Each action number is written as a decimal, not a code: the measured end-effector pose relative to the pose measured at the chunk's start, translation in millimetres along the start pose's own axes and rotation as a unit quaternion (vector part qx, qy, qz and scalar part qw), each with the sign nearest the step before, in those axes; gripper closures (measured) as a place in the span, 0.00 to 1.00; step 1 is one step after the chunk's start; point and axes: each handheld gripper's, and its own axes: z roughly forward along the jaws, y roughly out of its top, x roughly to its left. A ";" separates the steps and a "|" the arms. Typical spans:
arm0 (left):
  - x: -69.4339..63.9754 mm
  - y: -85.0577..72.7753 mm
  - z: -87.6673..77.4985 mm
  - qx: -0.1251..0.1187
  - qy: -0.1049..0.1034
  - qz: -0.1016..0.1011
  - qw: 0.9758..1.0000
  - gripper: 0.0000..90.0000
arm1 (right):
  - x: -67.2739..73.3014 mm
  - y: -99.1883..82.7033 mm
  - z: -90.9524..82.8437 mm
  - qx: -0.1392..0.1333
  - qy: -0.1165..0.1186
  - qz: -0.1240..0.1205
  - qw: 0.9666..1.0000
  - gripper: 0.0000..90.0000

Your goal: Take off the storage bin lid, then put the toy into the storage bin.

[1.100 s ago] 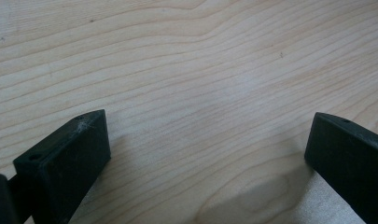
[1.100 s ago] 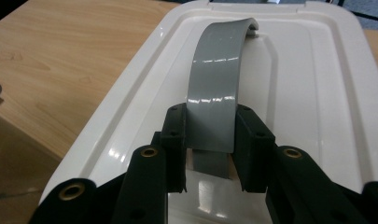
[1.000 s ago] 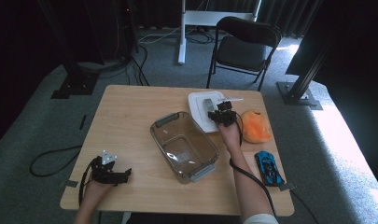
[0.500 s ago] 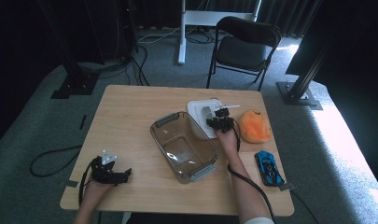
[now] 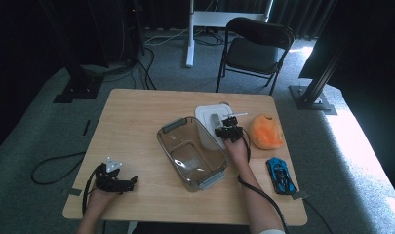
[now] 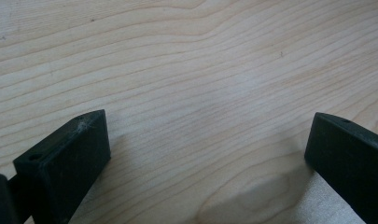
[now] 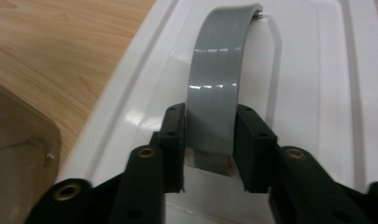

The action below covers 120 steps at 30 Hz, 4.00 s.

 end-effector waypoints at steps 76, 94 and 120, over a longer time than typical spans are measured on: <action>-0.2 -0.3 -0.3 0.000 0.002 -0.003 1.000 0.01 | -70.7 -14.7 -142.2 -0.074 -0.052 0.032 0.995 0.15; -0.2 -0.3 -0.2 0.000 0.002 -0.003 1.000 0.01 | -112.8 -18.8 -140.7 -0.063 -0.092 0.089 0.990 0.15; -0.2 -0.3 -0.2 0.000 0.002 -0.003 1.000 0.01 | -128.6 -29.9 -111.8 -0.030 -0.088 0.099 0.991 0.17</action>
